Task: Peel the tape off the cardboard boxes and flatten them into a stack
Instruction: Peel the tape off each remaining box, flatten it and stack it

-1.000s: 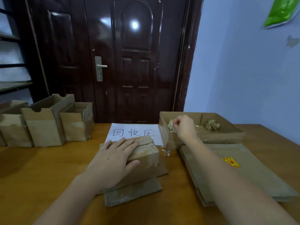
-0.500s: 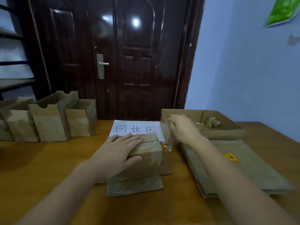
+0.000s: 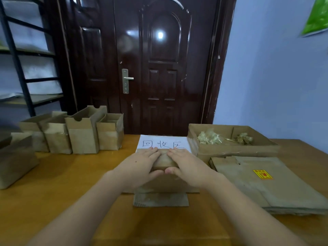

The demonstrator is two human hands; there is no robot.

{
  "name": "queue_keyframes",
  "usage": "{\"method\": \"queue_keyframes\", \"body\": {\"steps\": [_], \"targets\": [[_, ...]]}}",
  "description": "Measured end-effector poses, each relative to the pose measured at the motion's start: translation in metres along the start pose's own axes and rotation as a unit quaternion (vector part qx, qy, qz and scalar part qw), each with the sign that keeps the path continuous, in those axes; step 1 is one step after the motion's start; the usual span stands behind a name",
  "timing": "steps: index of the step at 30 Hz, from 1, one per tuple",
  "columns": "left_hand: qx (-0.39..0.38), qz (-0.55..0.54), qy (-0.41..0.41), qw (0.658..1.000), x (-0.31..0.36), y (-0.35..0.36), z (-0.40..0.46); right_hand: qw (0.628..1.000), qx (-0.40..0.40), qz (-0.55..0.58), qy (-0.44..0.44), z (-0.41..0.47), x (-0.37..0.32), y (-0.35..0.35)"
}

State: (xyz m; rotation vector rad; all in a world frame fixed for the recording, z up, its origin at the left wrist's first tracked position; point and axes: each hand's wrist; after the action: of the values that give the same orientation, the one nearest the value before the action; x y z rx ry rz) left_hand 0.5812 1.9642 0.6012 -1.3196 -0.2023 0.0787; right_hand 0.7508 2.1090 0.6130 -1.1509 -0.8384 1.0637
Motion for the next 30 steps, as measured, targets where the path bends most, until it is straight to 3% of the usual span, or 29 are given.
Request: {"method": "queue_keyframes", "body": {"steps": [3,7,10,17,20,22,26,30], "targets": [[0.043,-0.009,0.03,0.999,0.002,-0.013,-0.003,0.997,0.06,0.05,0.003,-0.007,-0.006,-0.008],[0.179,0.043,0.085,0.979,0.017,-0.022,-0.018,0.978,0.208,-0.022,-0.011,-0.022,-0.014,-0.011],[0.242,0.021,0.13,0.961,0.023,-0.011,-0.042,0.949,0.308,-0.04,-0.052,-0.04,-0.018,0.002],[0.263,0.008,0.153,0.953,0.031,0.033,-0.076,0.952,0.298,-0.053,-0.044,-0.067,-0.034,0.044],[0.204,-0.052,0.054,0.976,0.028,0.018,-0.068,0.95,0.304,-0.05,-0.045,-0.067,-0.034,0.044],[0.112,-0.075,0.003,0.991,0.018,0.011,-0.052,0.949,0.309,-0.044,-0.045,-0.064,-0.033,0.041],[0.017,-0.01,-0.017,1.0,-0.007,0.006,-0.018,0.955,0.293,-0.034,-0.044,-0.065,-0.028,0.039],[-0.052,-0.045,-0.046,0.997,-0.033,-0.002,0.005,0.966,0.248,-0.026,-0.065,-0.065,-0.024,0.031]]}}
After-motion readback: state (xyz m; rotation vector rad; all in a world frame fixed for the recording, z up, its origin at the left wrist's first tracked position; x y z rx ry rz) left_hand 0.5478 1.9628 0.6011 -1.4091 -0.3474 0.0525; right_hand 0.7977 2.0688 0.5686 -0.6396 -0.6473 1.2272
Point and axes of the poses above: each hand's wrist, its own z-axis towards the middle knuckle, its own y-axis out of the palm, x = y × z, and after that the axes turned 6 degrees about -z, right-handed
